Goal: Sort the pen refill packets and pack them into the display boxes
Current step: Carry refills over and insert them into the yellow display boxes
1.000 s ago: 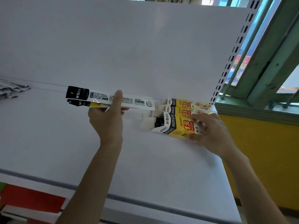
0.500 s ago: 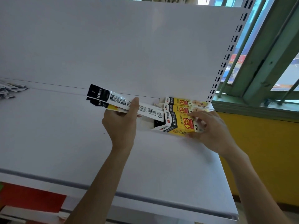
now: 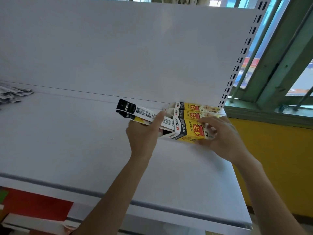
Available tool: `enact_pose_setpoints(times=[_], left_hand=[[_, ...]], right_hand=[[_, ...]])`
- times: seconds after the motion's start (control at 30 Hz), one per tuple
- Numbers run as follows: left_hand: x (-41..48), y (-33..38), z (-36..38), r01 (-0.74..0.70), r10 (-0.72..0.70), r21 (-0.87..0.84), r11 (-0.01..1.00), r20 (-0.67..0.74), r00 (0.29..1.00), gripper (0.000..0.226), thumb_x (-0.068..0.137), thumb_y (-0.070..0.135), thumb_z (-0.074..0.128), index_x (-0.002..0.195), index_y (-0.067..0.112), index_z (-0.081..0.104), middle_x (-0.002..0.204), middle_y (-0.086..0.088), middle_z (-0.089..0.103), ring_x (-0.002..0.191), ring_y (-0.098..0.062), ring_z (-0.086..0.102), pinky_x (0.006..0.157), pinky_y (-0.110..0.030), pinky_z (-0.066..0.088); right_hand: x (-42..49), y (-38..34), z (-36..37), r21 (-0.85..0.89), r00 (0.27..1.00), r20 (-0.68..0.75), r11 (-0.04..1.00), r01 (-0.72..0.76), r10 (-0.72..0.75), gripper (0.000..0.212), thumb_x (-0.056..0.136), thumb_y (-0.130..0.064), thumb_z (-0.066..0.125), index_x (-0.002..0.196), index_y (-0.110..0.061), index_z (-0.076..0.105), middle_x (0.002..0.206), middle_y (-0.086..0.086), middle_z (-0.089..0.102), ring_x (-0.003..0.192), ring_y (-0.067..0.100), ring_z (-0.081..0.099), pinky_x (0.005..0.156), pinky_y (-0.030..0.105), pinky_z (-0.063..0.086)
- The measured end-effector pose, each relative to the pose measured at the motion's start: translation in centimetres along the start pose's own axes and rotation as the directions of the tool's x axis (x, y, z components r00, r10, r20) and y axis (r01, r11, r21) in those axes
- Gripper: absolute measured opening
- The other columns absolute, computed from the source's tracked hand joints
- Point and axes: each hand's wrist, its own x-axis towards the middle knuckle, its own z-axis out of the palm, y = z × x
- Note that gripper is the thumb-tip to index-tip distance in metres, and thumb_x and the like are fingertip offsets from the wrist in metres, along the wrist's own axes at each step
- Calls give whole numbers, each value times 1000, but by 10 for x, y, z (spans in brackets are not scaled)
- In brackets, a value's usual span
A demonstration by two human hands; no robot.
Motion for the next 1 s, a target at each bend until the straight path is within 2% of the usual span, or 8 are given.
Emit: enact_pose_setpoints(times=[0.13, 0.27, 0.37, 0.43, 0.5, 0.6, 0.8, 1.0], left_hand=[[8, -7, -3, 91, -92, -103, 991, 0, 996, 15, 71, 24, 78, 72, 26, 64, 75, 7, 70, 69, -5, 68, 56, -16, 51], [2, -7, 2, 30, -50, 113, 993, 183, 982, 14, 73, 30, 76, 72, 33, 63, 73, 19, 65, 61, 11, 62, 56, -8, 48], [9, -4, -5, 74, -125, 203, 976, 252, 960, 20, 77, 50, 63, 73, 30, 63, 70, 16, 65, 63, 7, 63, 58, -10, 49], [15, -4, -11, 119, -158, 180, 976, 219, 963, 43, 77, 60, 55, 81, 18, 64, 75, 7, 66, 70, -7, 65, 61, -18, 51], [23, -1, -19, 169, -170, 21, 985, 91, 981, 31, 85, 47, 57, 85, 16, 59, 78, 3, 65, 70, -11, 61, 61, -22, 49], [32, -1, -31, 22, -20, 78, 997, -27, 999, 12, 84, 21, 64, 74, 24, 57, 73, 8, 65, 72, -12, 64, 66, -29, 50], [16, -4, -12, -264, 122, 362, 894, 369, 921, 20, 86, 17, 62, 70, 29, 58, 71, 19, 63, 65, 10, 61, 55, -14, 51], [20, -2, -18, -359, 278, 319, 877, 271, 922, 12, 82, 16, 67, 76, 25, 62, 74, 18, 63, 68, 7, 59, 58, -8, 44]], right_hand=[[1, -3, 1, 8, 999, -36, 1000, -3, 3, 64, 66, -28, 81, 124, -26, 54, 86, -31, 33, 97, 12, 41, 88, 30, 37], [4, -9, 8, -46, 997, -24, 996, 71, -72, 61, 67, -28, 80, 123, -24, 54, 108, -12, 56, 103, 12, 40, 82, 25, 31], [3, -8, 9, -57, 998, -1, 997, 58, -58, 62, 69, -29, 79, 125, -26, 53, 101, -13, 50, 102, 9, 37, 81, 26, 31], [3, -7, 8, -57, 999, 3, 997, 51, -51, 62, 69, -29, 79, 125, -26, 52, 98, -16, 45, 100, 7, 35, 81, 25, 30], [4, -5, 6, -55, 999, 1, 998, 39, -39, 62, 69, -28, 79, 125, -26, 53, 100, -15, 47, 100, 6, 34, 82, 26, 32], [6, -3, 6, -68, 1000, -4, 997, 27, -27, 62, 68, -28, 80, 124, -25, 53, 101, -15, 46, 101, 6, 34, 85, 28, 35], [10, -10, 15, -91, 997, 2, 993, 74, -75, 61, 67, -28, 80, 122, -24, 54, 104, -12, 52, 106, 11, 37, 81, 28, 34], [14, -4, 10, -47, 999, -10, 998, 39, -40, 61, 67, -29, 80, 123, -26, 54, 98, -19, 44, 100, 4, 32, 82, 25, 31]])
